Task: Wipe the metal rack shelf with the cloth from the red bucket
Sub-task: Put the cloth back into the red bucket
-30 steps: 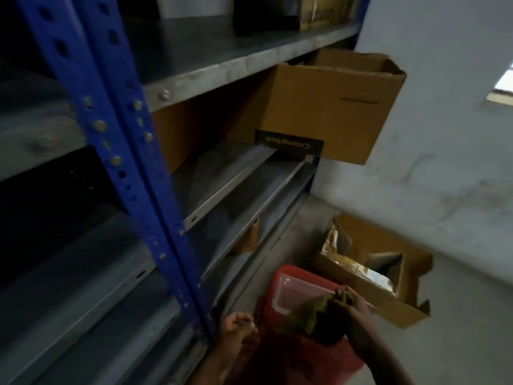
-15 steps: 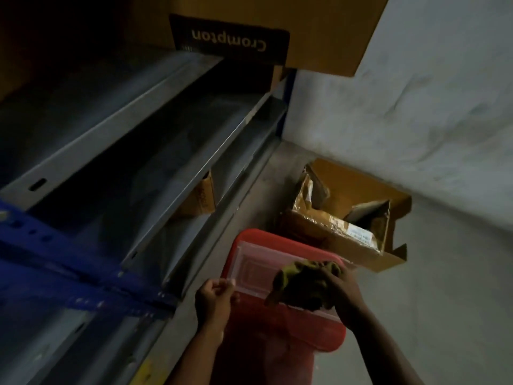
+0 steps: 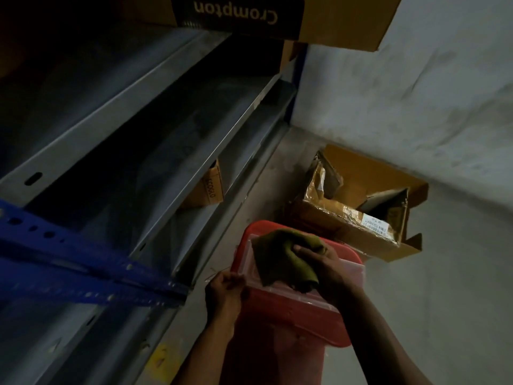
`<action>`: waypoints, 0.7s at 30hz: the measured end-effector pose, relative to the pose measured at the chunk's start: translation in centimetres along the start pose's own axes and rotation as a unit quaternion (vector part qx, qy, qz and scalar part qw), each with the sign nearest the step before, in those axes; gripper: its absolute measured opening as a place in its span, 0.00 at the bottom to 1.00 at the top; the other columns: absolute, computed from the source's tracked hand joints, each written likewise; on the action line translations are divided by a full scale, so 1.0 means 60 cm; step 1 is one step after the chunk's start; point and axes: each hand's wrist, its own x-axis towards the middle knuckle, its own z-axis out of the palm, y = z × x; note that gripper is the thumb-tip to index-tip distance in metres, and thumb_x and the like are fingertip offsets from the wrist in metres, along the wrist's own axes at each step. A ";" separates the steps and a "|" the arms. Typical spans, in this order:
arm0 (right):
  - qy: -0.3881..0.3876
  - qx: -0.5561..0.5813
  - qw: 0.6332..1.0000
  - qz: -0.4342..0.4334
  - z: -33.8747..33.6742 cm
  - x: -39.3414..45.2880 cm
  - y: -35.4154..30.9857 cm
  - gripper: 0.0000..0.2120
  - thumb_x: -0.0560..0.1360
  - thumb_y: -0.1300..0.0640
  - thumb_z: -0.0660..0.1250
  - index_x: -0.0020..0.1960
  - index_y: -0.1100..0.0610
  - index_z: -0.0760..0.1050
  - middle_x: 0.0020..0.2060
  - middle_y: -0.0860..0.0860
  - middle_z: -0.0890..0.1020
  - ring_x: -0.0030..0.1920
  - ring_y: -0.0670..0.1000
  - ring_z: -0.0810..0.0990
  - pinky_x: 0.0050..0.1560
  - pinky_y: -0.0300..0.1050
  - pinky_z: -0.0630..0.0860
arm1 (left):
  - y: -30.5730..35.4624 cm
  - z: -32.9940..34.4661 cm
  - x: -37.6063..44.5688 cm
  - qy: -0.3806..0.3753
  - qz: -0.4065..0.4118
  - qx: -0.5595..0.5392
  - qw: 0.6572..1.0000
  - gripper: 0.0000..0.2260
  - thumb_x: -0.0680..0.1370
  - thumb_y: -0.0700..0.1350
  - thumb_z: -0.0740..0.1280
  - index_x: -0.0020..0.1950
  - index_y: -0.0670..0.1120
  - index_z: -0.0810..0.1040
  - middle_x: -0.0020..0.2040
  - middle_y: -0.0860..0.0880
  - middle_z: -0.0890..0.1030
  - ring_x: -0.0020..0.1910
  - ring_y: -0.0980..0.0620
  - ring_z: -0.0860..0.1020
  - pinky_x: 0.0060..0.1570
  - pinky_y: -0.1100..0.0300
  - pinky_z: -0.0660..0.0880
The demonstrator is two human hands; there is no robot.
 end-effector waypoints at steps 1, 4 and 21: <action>0.011 -0.055 0.998 0.005 -0.004 0.007 0.010 0.11 0.75 0.61 0.69 0.58 0.57 0.78 0.50 0.59 0.84 0.47 0.58 0.84 0.42 0.48 0.81 | 0.000 0.000 -0.002 -0.002 0.000 0.002 1.000 0.04 0.72 0.39 0.72 0.41 0.47 0.80 0.40 0.43 0.84 0.41 0.42 0.82 0.43 0.46 0.80; 0.075 -0.273 0.959 0.003 -0.023 0.017 0.052 0.07 0.75 0.63 0.70 0.51 0.53 0.81 0.45 0.58 0.85 0.38 0.51 0.83 0.33 0.40 0.78 | 0.002 0.003 -0.013 -0.013 -0.001 -0.039 0.999 0.03 0.75 0.40 0.71 0.44 0.41 0.79 0.39 0.42 0.83 0.36 0.45 0.82 0.37 0.53 0.79; 0.059 -0.758 0.574 -0.305 -0.049 0.005 0.075 0.14 0.72 0.54 0.72 0.56 0.57 0.78 0.50 0.56 0.81 0.46 0.57 0.79 0.44 0.51 0.76 | -0.002 -0.009 -0.014 -0.026 0.028 0.017 0.999 0.04 0.75 0.41 0.71 0.46 0.45 0.76 0.43 0.42 0.82 0.40 0.46 0.81 0.40 0.53 0.79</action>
